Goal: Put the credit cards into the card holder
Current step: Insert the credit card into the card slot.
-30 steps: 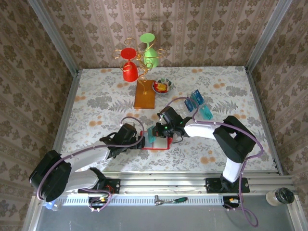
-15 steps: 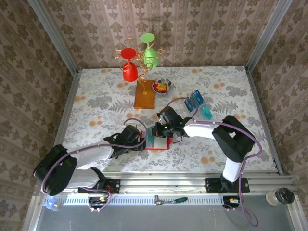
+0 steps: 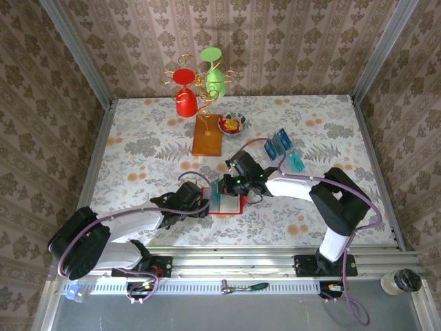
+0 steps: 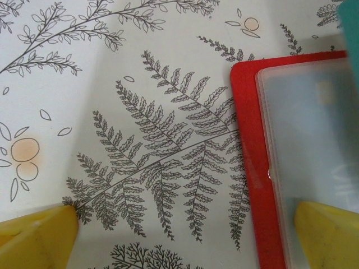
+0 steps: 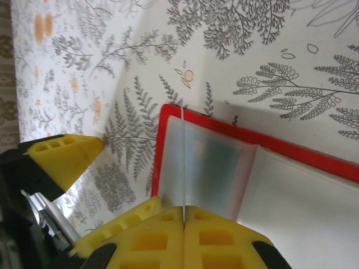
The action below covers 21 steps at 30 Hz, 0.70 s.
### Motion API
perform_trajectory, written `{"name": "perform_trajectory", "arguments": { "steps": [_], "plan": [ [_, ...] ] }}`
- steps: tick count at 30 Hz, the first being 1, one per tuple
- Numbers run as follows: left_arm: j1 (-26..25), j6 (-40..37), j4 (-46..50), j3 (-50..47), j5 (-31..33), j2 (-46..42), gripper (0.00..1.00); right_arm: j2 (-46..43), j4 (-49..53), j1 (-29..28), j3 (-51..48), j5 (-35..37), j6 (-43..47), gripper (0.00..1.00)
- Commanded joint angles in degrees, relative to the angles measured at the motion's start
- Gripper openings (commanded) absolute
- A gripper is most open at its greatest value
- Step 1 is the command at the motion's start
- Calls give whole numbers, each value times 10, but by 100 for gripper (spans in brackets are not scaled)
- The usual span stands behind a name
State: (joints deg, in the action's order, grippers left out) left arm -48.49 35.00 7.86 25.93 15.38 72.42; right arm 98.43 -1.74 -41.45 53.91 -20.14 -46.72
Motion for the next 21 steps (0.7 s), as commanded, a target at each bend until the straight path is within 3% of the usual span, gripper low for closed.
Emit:
{"name": "perform_trajectory", "arguments": {
  "steps": [1, 21],
  "plan": [
    [-7, 12, 23, -2, 21, 4, 100, -35, -14, 9, -28, 20, -4, 0],
    [-17, 28, 38, -2, 40, 9, 100, -74, -229, 15, -179, 65, -67, 0]
  ]
}}
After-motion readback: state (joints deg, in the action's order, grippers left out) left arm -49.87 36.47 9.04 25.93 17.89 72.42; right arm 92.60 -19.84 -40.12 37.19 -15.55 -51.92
